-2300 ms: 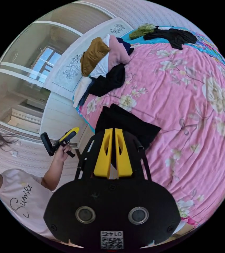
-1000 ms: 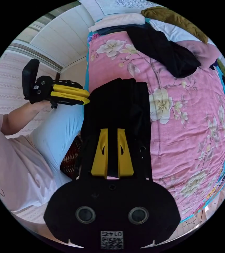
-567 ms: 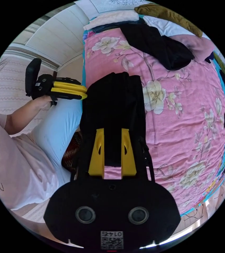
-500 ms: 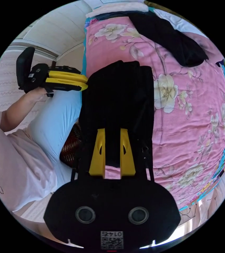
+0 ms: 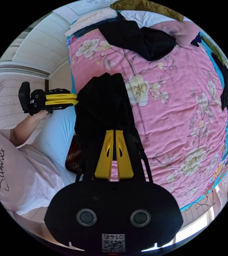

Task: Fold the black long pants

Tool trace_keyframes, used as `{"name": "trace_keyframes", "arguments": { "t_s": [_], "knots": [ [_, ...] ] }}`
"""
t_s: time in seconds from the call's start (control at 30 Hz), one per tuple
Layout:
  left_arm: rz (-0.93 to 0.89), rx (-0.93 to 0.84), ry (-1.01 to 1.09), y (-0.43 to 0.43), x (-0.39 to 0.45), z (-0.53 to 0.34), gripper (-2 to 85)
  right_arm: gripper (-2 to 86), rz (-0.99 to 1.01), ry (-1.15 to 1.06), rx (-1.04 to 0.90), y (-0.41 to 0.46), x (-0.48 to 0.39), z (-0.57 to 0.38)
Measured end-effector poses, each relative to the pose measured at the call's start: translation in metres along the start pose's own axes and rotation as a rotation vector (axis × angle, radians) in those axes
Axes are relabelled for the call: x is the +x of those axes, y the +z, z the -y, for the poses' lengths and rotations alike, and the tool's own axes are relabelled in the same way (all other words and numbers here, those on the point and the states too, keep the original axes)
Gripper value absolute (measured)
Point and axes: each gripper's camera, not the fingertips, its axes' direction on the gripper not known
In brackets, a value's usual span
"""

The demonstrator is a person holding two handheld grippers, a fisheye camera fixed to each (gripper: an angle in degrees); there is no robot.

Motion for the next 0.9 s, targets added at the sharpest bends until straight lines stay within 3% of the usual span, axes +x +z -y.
{"name": "trace_keyframes", "arguments": {
  "t_s": [0.13,0.3,0.43,0.63,0.8,0.9],
  "knots": [
    [-0.059,-0.001,-0.029,0.001,-0.007,0.001,3.3,1.1,-0.072,-0.068,0.123,-0.015,-0.019,0.006],
    [-0.057,0.000,-0.025,0.001,-0.004,0.003,3.3,8.1,0.020,-0.102,0.150,-0.002,-0.021,0.020],
    [-0.035,0.018,-0.010,-0.004,0.003,0.004,3.7,0.7,-0.029,-0.135,0.139,0.007,-0.022,0.003],
    [-0.100,0.212,-0.062,-0.041,0.008,0.004,4.5,-0.3,-0.078,-0.160,0.240,-0.034,-0.009,-0.051],
    [-0.063,0.182,-0.124,-0.039,-0.007,0.018,7.0,2.5,-0.109,-0.024,0.185,-0.014,0.031,-0.070],
    [-0.070,0.203,-0.139,-0.041,-0.013,0.025,8.1,10.0,0.047,0.079,0.215,-0.006,0.058,-0.103]
  ]
}}
